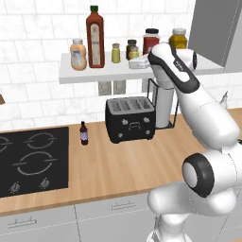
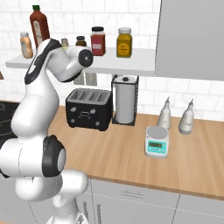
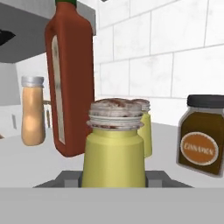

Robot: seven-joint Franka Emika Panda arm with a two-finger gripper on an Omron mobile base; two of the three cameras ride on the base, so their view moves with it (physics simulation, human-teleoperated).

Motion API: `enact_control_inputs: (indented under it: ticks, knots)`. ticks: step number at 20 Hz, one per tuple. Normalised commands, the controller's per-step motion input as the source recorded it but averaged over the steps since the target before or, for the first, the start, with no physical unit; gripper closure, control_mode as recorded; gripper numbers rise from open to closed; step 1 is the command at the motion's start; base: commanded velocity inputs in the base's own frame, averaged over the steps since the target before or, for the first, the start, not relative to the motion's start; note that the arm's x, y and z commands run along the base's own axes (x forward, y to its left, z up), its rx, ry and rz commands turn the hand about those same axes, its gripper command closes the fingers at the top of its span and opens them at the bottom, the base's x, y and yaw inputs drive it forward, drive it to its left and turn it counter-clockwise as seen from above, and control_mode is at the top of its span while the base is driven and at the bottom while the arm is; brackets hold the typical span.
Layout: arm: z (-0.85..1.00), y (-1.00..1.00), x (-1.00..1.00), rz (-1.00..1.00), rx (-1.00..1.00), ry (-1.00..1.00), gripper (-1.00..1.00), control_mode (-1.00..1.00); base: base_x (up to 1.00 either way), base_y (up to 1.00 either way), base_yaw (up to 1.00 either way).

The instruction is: Put the shaker and condiment bottle from the counter next to their counterparts in the cabinet.

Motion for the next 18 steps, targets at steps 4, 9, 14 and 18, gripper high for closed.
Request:
enact_control_inputs:
  ticks: [4,9,14,18]
  knots:
    - [-0.05,0.05,0.34,-0.04,0.0,0.0,1.0,-1.0,0.0,0.0,0.0]
    - [-0.06,0.08,0.32,-0.05,0.0,0.0,1.0,-1.0,0.0,0.0,0.0]
    - [-0.06,0.02,0.3,-0.04,0.0,0.0,1.0,-1.0,0.0,0.0,0.0]
    - [-0.07,0.02,0.28,-0.04,0.0,0.0,1.0,-1.0,0.0,0.0,0.0]
